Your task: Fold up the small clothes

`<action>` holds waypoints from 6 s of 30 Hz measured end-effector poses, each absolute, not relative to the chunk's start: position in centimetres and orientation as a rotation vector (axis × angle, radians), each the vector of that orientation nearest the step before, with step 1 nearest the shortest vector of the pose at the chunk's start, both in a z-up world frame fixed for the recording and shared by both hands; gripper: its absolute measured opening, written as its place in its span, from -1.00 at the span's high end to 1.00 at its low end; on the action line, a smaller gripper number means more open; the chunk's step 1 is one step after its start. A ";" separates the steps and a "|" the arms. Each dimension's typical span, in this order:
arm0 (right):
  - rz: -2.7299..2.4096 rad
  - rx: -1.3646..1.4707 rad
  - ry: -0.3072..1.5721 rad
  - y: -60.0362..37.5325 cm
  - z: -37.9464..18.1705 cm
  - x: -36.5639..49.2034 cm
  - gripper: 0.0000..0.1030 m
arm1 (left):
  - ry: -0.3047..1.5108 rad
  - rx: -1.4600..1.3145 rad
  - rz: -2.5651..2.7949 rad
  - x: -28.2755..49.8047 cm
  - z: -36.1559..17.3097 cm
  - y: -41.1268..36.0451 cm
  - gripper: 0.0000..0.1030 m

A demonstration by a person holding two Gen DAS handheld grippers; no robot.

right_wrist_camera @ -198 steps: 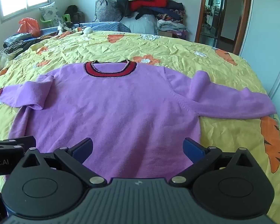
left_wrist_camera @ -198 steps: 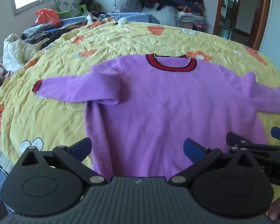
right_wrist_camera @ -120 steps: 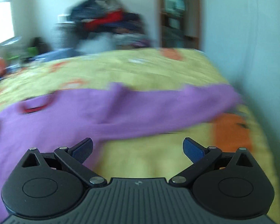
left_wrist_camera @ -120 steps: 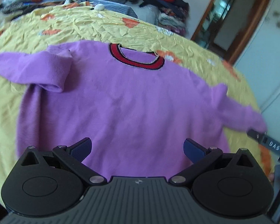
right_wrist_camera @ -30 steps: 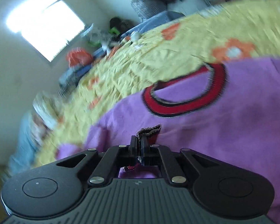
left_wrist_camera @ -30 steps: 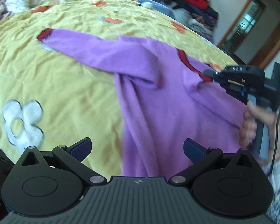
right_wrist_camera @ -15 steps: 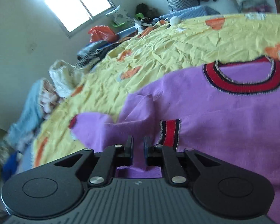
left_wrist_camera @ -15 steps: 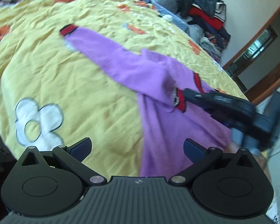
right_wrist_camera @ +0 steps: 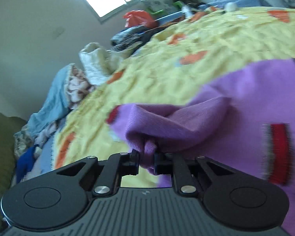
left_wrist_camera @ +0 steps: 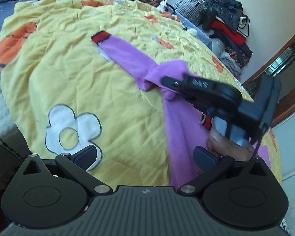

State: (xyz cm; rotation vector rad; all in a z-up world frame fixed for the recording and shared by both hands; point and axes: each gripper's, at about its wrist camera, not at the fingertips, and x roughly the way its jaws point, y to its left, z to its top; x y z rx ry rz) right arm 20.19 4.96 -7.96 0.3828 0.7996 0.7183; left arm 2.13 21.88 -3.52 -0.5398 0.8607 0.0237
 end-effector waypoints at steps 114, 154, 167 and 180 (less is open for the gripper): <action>0.038 -0.043 0.808 -16.1 -10.6 8.1 -1.00 | 0.763 -0.961 -0.115 26.2 -13.2 39.8 0.91; 0.042 -0.014 0.870 -13.6 -10.7 5.8 -1.00 | 0.350 -0.796 0.053 9.4 0.6 41.7 0.92; -0.004 0.056 0.874 -17.5 -10.5 1.2 -1.00 | 0.644 -0.545 -0.401 19.3 2.1 7.2 0.92; -0.006 0.112 0.863 -19.5 -10.5 -0.2 -1.00 | 0.821 -0.449 -0.510 21.1 -5.6 -5.3 0.92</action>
